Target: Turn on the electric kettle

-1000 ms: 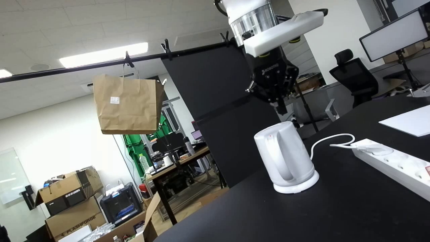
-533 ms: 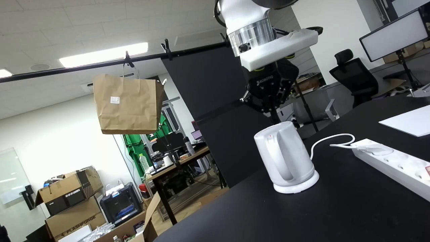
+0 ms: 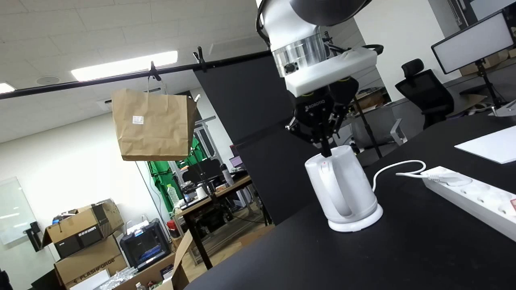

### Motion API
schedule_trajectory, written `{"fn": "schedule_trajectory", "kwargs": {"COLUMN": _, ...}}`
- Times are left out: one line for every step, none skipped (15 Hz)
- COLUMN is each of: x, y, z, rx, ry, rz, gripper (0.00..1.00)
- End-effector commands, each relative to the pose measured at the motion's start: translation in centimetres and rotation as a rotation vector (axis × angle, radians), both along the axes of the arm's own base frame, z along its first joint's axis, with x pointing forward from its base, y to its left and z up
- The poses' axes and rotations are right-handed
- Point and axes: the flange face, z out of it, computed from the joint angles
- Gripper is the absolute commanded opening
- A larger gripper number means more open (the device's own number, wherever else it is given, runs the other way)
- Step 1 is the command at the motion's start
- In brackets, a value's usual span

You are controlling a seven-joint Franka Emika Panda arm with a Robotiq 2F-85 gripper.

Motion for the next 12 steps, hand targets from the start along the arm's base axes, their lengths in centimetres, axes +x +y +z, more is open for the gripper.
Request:
{"fn": "schedule_trajectory", "kwargs": {"x": 1.0, "y": 0.6, "z": -0.2, "rx": 0.009, "ry": 0.006, "rz": -0.008, "gripper": 0.0}}
{"fn": "schedule_trajectory", "kwargs": {"x": 1.1, "y": 0.6, "z": -0.3, "rx": 0.012, "ry": 0.01, "rz": -0.008, "gripper": 0.0}}
{"fn": "schedule_trajectory", "kwargs": {"x": 1.2, "y": 0.7, "z": -0.5, "rx": 0.013, "ry": 0.012, "rz": -0.008, "gripper": 0.0}}
{"fn": "schedule_trajectory", "kwargs": {"x": 1.3, "y": 0.7, "z": -0.7, "rx": 0.015, "ry": 0.015, "rz": -0.007, "gripper": 0.0}}
{"fn": "schedule_trajectory", "kwargs": {"x": 1.4, "y": 0.7, "z": -0.8, "rx": 0.018, "ry": 0.017, "rz": -0.009, "gripper": 0.0}}
{"fn": "schedule_trajectory", "kwargs": {"x": 1.5, "y": 0.7, "z": -0.9, "rx": 0.02, "ry": 0.021, "rz": -0.008, "gripper": 0.0}}
{"fn": "schedule_trajectory", "kwargs": {"x": 1.6, "y": 0.7, "z": -1.0, "rx": 0.022, "ry": 0.023, "rz": -0.01, "gripper": 0.0}}
{"fn": "schedule_trajectory", "kwargs": {"x": 1.7, "y": 0.7, "z": -1.2, "rx": 0.024, "ry": 0.027, "rz": -0.011, "gripper": 0.0}}
{"fn": "schedule_trajectory", "kwargs": {"x": 1.7, "y": 0.6, "z": -1.4, "rx": 0.026, "ry": 0.032, "rz": -0.013, "gripper": 0.0}}
{"fn": "schedule_trajectory", "kwargs": {"x": 1.8, "y": 0.5, "z": -1.6, "rx": 0.028, "ry": 0.037, "rz": -0.013, "gripper": 0.0}}
{"fn": "schedule_trajectory", "kwargs": {"x": 1.8, "y": 0.5, "z": -1.7, "rx": 0.032, "ry": 0.043, "rz": -0.013, "gripper": 0.0}}
{"fn": "schedule_trajectory", "kwargs": {"x": 1.9, "y": 0.4, "z": -1.9, "rx": 0.036, "ry": 0.048, "rz": -0.015, "gripper": 0.0}}
